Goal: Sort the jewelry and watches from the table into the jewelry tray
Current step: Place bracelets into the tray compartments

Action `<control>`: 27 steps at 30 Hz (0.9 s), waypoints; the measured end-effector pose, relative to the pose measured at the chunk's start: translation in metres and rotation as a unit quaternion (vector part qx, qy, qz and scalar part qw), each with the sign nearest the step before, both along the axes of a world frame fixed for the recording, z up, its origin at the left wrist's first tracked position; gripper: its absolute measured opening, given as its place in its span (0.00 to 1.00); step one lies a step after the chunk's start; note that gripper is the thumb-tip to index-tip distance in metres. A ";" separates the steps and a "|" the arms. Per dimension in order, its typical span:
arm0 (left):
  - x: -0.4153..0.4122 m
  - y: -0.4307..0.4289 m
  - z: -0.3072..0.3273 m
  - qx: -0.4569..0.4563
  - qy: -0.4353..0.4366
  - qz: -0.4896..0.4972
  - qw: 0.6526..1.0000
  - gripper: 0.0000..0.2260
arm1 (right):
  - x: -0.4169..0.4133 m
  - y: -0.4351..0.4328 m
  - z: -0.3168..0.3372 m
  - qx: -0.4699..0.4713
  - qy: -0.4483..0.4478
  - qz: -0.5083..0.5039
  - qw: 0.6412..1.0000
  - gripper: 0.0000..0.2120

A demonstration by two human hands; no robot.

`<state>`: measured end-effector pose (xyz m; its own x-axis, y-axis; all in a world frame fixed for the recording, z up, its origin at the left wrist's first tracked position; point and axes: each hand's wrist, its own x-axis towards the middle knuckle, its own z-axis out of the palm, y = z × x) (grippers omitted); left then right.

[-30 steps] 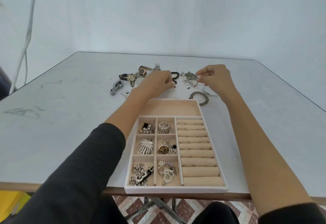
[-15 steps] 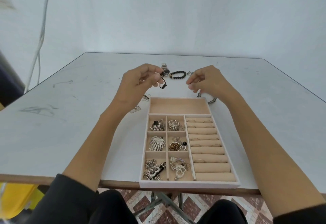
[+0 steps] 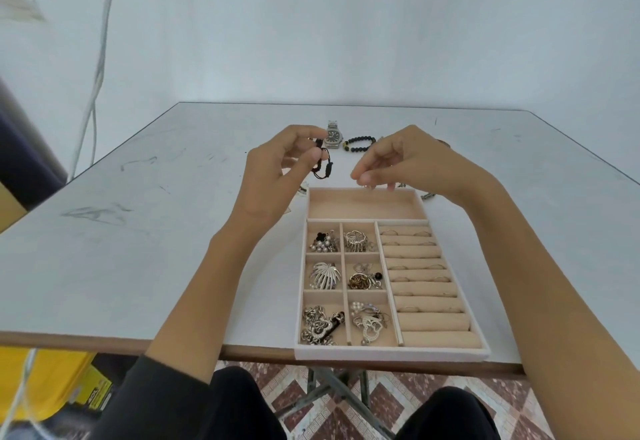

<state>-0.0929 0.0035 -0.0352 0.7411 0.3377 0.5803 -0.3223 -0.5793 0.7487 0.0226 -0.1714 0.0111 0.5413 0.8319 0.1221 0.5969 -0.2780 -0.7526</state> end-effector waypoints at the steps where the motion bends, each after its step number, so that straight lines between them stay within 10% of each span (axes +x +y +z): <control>1: 0.000 0.000 0.000 0.005 -0.003 0.005 1.000 0.09 | -0.002 -0.002 0.001 -0.007 0.004 0.012 1.000 0.05; 27: 0.000 -0.002 0.001 0.018 -0.012 -0.009 1.000 0.11 | -0.019 -0.001 -0.016 -0.081 -0.076 0.099 0.989 0.03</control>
<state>-0.0925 0.0018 -0.0345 0.7325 0.3031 0.6096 -0.3505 -0.5997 0.7193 0.0031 -0.1721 -0.0049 0.3513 0.9351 0.0458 0.7551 -0.2541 -0.6044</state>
